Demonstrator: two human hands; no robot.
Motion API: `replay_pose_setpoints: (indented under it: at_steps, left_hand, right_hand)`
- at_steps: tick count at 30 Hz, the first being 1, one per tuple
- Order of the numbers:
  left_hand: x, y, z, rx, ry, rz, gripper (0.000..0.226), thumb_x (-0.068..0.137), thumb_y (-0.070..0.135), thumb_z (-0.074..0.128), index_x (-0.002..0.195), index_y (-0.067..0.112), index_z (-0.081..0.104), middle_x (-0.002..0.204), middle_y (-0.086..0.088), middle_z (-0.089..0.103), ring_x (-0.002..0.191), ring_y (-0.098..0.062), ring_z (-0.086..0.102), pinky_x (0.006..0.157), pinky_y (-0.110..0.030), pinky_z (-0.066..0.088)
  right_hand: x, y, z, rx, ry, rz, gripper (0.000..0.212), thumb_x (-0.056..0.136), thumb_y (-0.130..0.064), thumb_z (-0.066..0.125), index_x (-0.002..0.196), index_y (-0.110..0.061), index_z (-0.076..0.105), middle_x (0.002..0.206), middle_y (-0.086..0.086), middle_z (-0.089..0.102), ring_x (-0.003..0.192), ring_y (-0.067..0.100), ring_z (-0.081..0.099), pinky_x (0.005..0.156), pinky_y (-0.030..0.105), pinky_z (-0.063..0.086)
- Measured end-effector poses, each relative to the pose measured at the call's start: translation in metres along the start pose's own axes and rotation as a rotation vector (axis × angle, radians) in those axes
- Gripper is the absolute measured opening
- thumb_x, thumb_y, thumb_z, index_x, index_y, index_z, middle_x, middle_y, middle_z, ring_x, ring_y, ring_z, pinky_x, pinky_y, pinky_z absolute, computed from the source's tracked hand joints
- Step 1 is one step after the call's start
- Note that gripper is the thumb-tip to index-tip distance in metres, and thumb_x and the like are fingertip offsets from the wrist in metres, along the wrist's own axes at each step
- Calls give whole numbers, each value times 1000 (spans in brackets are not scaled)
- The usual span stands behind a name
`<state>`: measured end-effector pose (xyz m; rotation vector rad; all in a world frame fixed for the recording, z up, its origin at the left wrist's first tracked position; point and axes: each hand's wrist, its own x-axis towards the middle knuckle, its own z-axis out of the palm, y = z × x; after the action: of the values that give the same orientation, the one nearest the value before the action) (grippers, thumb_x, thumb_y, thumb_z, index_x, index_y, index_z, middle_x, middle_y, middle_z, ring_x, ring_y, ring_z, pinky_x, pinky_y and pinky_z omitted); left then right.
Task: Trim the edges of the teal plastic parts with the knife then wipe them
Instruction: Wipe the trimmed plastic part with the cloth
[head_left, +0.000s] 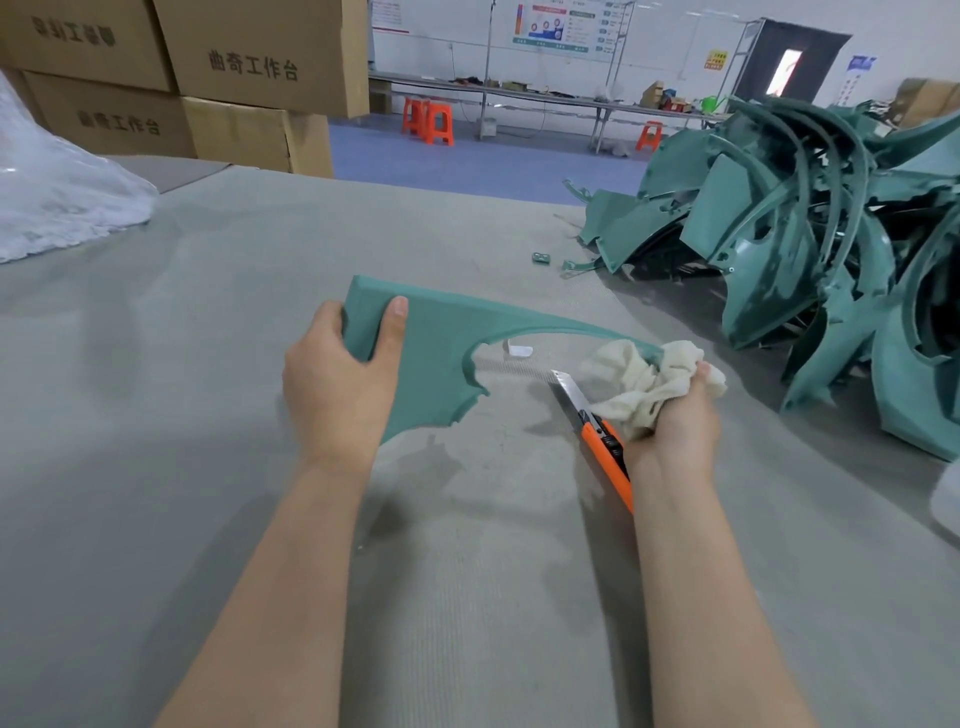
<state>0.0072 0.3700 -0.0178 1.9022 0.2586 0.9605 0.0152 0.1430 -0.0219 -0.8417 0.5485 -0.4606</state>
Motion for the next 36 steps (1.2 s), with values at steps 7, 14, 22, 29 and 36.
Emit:
replay_pose_setpoints:
  at_steps: [7, 14, 22, 29, 36]
  left_hand:
    - [-1, -1, 3, -12, 8, -8, 42, 86, 55, 57, 74, 16, 49, 62, 9, 51, 66, -28, 52, 59, -34, 39]
    - [-2, 2, 4, -15, 7, -31, 39, 88, 52, 58, 70, 21, 44, 60, 11, 49, 56, -14, 48, 56, -28, 27]
    - [-6, 6, 8, -77, -62, -42, 40, 87, 52, 60, 74, 14, 52, 62, 7, 53, 61, -19, 50, 57, -31, 36]
    - [-10, 14, 10, -184, -388, -20, 32, 88, 42, 62, 83, 11, 64, 76, -6, 68, 75, -27, 65, 66, -41, 51]
    - [-14, 21, 13, -121, -396, 60, 28, 88, 41, 62, 76, 15, 60, 65, 4, 60, 58, -8, 53, 58, -24, 43]
  right_hand:
    - [-8, -4, 0, 140, -19, -128, 33, 101, -37, 41, 119, -18, 61, 86, -9, 70, 71, 5, 69, 62, 21, 53]
    - [-23, 2, 11, 30, -163, -99, 30, 101, -23, 43, 124, -11, 56, 105, 5, 68, 86, 14, 66, 76, 30, 56]
    - [-38, 19, 25, -24, -379, 56, 11, 98, -9, 51, 96, -12, 62, 84, 1, 71, 68, 7, 69, 60, 23, 55]
    - [-40, 26, 26, -169, -431, -37, 11, 97, -9, 54, 98, -13, 64, 94, 0, 71, 87, 12, 68, 79, 27, 55]
    - [-34, 38, 25, -482, -433, -119, 15, 90, -11, 64, 104, -7, 67, 102, 10, 71, 100, 24, 67, 96, 45, 51]
